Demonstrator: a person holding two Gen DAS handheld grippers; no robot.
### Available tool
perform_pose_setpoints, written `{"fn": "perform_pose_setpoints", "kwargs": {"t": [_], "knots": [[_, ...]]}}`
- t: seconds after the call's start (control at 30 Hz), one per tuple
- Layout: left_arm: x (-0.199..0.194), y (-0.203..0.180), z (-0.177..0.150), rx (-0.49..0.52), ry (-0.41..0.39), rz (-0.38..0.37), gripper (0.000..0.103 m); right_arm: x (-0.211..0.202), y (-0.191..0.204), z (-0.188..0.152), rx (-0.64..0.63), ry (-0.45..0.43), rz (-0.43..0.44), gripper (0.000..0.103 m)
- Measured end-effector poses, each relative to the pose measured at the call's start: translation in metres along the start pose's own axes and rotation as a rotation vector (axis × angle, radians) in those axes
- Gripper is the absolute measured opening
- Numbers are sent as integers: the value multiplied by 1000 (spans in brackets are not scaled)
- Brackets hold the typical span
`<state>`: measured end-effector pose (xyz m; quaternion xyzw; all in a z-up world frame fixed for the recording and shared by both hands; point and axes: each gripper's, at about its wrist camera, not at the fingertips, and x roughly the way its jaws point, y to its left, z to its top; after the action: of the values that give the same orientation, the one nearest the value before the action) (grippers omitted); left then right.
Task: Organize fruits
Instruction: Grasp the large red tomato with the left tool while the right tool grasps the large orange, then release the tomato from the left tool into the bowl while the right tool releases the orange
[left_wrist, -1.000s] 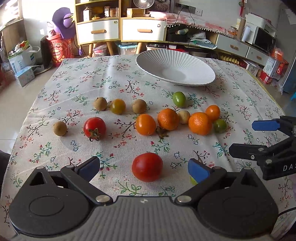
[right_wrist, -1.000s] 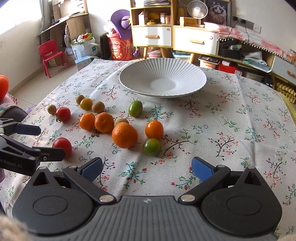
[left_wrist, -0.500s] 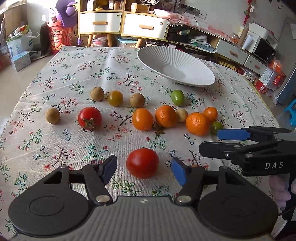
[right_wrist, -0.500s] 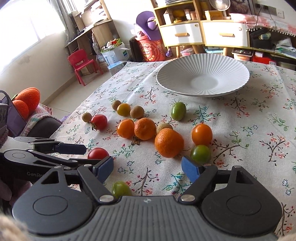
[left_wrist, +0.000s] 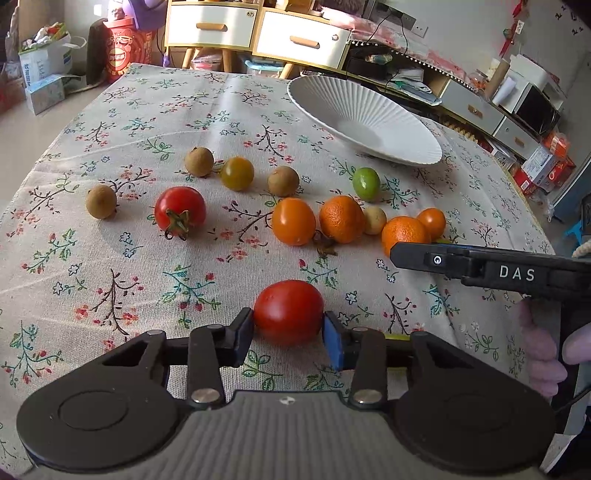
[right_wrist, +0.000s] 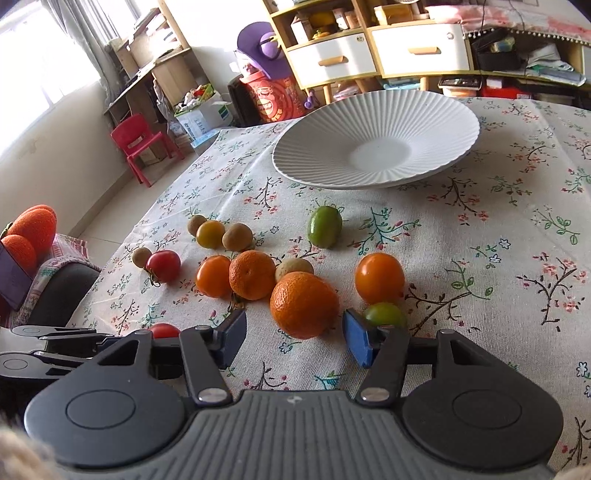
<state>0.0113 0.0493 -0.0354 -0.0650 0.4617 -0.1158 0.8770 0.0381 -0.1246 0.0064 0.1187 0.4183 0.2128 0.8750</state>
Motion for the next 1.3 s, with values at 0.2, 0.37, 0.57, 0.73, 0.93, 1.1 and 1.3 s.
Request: {"fn": "perform_pose_setpoints", "kwargs": {"t": [0.2, 0.37, 0.57, 0.73, 0.93, 1.1, 1.3], "knots": [[0, -1, -1, 6, -15, 7, 36, 5, 1, 0, 8, -11, 2, 38], [-2, 0, 0, 3, -27, 2, 35, 0, -1, 0, 11, -14, 0, 37], [-5, -3, 7, -3, -62, -27, 35, -8, 0, 5, 13, -32, -2, 37], [-7, -15, 20, 10, -102, -43, 35, -17, 1, 16, 24, -75, 2, 37], [-7, -30, 39, 22, -150, -57, 35, -25, -10, 34, 67, -136, -30, 37], [1, -48, 61, 51, -181, -78, 35, -22, -16, 56, 58, -166, -57, 37], [23, -65, 93, 92, -213, -84, 35, -8, -31, 81, 58, -171, -79, 37]]}}
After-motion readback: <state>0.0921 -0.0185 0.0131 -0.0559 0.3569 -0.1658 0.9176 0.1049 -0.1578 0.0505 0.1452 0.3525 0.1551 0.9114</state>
